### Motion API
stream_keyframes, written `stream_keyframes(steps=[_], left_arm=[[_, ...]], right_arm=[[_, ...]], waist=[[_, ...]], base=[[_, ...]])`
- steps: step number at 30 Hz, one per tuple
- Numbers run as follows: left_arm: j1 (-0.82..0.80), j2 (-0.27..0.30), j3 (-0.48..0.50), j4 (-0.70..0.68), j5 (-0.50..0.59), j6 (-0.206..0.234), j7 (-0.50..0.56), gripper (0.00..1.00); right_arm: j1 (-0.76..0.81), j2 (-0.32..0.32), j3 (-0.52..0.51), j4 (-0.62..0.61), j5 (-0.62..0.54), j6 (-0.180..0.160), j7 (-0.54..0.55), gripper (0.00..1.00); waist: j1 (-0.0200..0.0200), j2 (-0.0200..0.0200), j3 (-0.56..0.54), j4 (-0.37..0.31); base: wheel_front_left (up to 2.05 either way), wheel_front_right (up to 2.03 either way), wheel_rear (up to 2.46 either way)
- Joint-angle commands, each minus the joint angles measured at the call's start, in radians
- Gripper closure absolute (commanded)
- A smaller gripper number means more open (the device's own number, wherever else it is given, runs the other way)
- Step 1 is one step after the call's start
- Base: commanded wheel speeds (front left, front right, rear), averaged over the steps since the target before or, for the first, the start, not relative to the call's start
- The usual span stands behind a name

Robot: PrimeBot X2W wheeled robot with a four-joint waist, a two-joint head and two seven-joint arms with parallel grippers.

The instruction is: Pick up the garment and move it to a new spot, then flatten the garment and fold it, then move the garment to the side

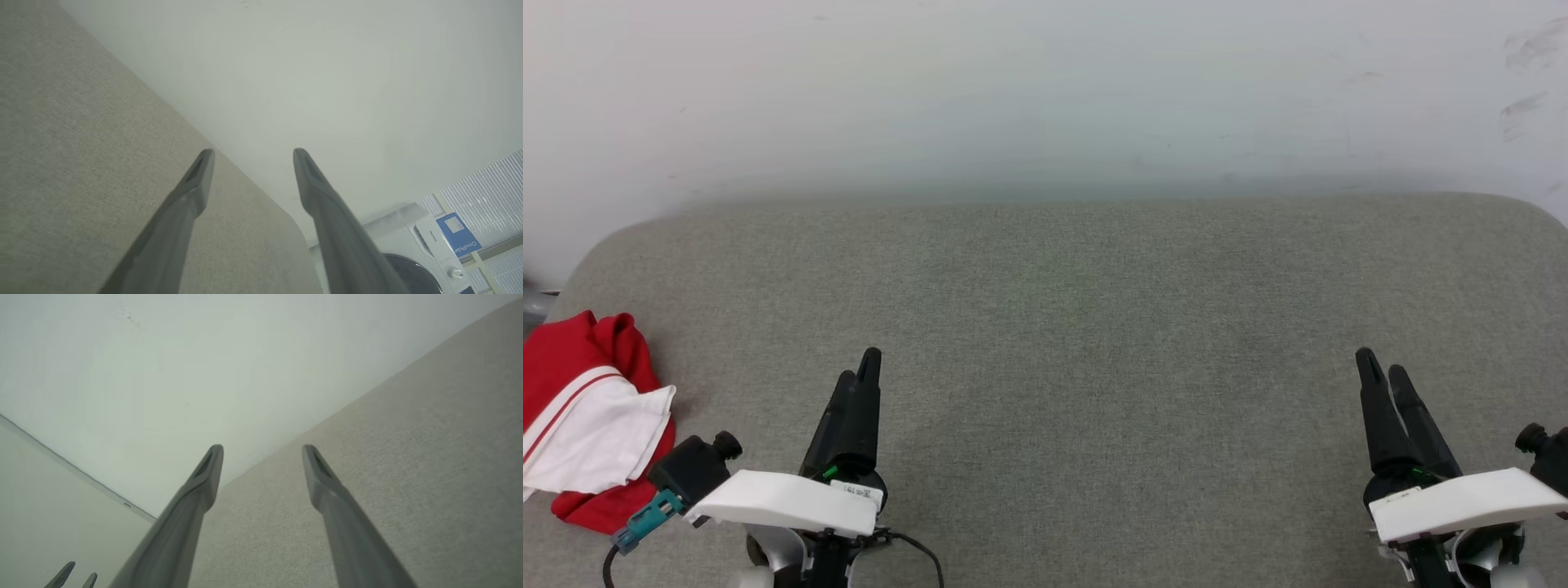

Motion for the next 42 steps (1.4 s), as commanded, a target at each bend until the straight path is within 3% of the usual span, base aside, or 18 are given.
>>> stream_keyframes(steps=[1,8,19,30,42], left_arm=[[-0.007,0.014,-0.005,-0.020,0.082,0.000,-0.014,0.00],[0.001,0.020,0.000,-0.025,0.261,0.000,-0.037,0.00],[0.014,0.033,0.001,-0.027,0.440,0.008,-0.067,0.00],[0.022,0.049,-0.007,-0.013,0.581,0.025,-0.097,0.00],[0.024,0.052,-0.015,0.006,0.704,0.039,-0.129,0.00]], right_arm=[[-0.005,-0.002,0.003,-0.033,-0.077,0.000,-0.004,0.00],[0.005,-0.002,0.010,-0.069,-0.220,0.000,0.003,0.00],[0.016,0.001,-0.016,-0.095,-0.388,0.000,0.029,0.00],[0.030,0.004,-0.037,-0.113,-0.550,0.000,0.041,0.00],[0.046,0.005,-0.039,-0.130,-0.641,0.000,0.033,0.00]], waist=[[0.0000,0.0000,-0.001,-0.001],[0.0000,0.0000,-0.002,-0.004],[0.0000,0.0000,-0.003,-0.006],[0.0000,0.0000,-0.007,-0.010],[0.0000,0.0000,-0.008,-0.012]], base=[[0.00,0.00,0.00],[0.00,0.00,0.00],[0.00,0.00,0.00],[0.00,0.00,0.00],[0.00,0.00,0.00]])
